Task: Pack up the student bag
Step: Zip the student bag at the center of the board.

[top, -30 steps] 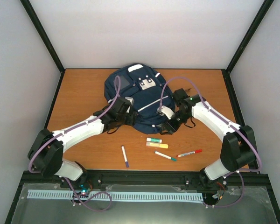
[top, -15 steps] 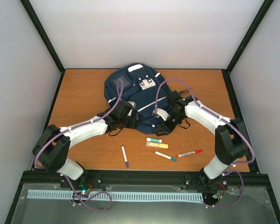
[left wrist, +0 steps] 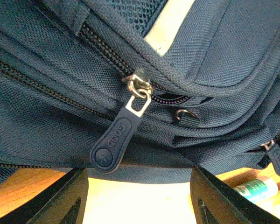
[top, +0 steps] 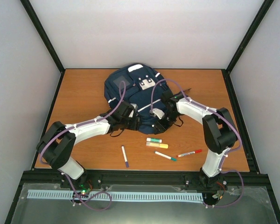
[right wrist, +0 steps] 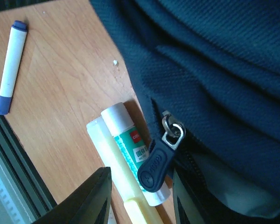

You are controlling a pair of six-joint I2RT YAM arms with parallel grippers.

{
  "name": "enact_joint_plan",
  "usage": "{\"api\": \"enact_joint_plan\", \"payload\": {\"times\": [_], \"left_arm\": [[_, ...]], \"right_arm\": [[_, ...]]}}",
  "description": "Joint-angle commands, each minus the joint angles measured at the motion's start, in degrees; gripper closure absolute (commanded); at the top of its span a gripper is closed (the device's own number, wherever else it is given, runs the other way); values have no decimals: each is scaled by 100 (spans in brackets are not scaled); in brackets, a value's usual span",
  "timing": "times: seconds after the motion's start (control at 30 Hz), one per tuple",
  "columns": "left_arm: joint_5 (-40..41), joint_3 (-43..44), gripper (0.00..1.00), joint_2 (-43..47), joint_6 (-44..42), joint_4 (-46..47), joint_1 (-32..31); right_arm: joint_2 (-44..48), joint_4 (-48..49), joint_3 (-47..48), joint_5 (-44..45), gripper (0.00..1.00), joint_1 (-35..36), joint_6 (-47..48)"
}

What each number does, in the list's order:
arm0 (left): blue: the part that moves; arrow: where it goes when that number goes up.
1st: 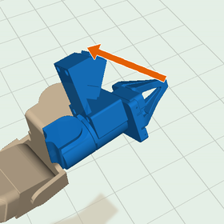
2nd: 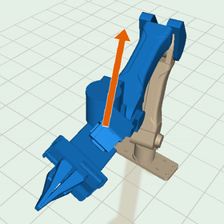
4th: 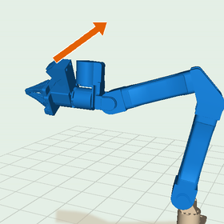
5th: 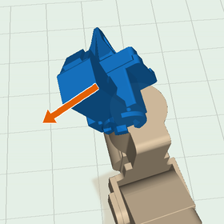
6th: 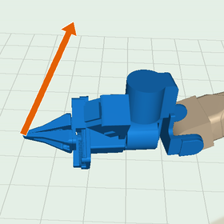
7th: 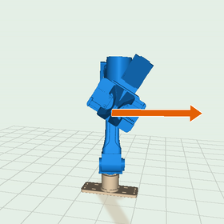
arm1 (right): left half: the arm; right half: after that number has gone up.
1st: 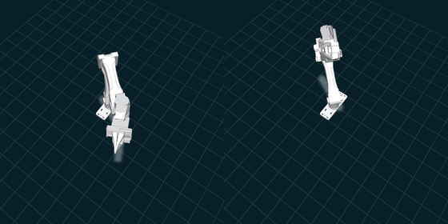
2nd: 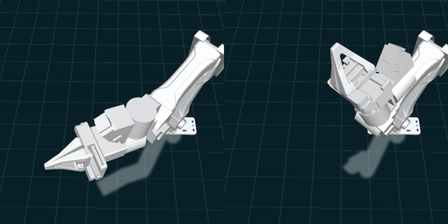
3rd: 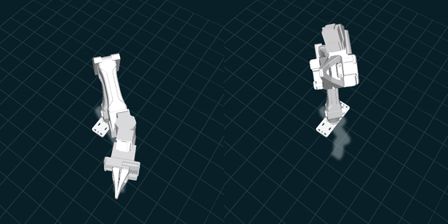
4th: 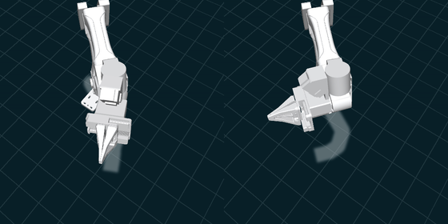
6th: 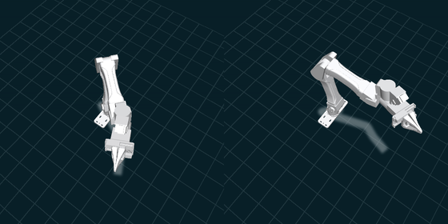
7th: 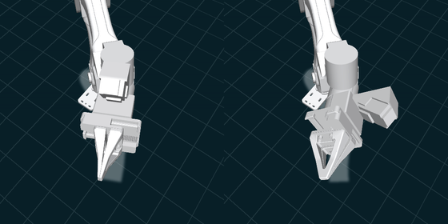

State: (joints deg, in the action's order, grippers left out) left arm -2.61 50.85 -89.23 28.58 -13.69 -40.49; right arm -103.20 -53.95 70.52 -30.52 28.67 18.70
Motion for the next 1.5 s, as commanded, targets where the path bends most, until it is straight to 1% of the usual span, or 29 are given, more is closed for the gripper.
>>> {"api": "enact_joint_plan", "payload": {"times": [0.0,0.17,0.33,0.53,0.73,0.9,0.97,1.03,1.13,1.17,1.2,1.23,1.27,1.33,1.4,1.47], "left_arm": [[-131,6,38,-91,93,246,24],[-206,-22,38,-161,112,336,24],[-216,-35,38,-193,102,363,24],[-176,-76,38,-7,-34,409,24],[-702,-445,34,552,-232,1046,8],[-723,-557,36,768,286,1298,6],[-736,-653,37,953,361,1472,-10],[-670,-782,37,1280,110,1618,-40],[-523,-1016,37,1720,-656,1755,-62],[-512,-1088,34,1831,-1019,1793,-83],[-522,-1158,27,1880,-1390,1829,-108],[-473,-1194,24,1890,-1631,1836,-130],[-402,-1203,25,1866,-1705,1872,-142],[-516,-1198,29,1735,-1862,2003,-192],[-322,-1094,32,1571,-2200,1935,-398],[-48,-905,32,1356,-2589,1725,-626]], "right_arm": [[-185,276,249,237,62,49,-228],[-410,318,371,301,67,51,-295],[-385,336,341,683,82,51,-302],[-4,247,158,851,96,45,-188],[442,102,24,834,97,42,37],[695,117,14,925,97,48,81],[735,114,14,948,97,45,106],[771,94,-1,920,97,44,136],[855,70,-33,929,97,42,205],[877,62,-44,942,97,39,255],[880,54,-61,963,97,38,308],[874,52,-75,983,97,34,368],[862,41,-82,986,97,15,429],[835,-14,-70,959,97,-64,516],[857,-51,-72,948,97,-169,603],[915,-49,-101,1039,97,-258,716]]}}
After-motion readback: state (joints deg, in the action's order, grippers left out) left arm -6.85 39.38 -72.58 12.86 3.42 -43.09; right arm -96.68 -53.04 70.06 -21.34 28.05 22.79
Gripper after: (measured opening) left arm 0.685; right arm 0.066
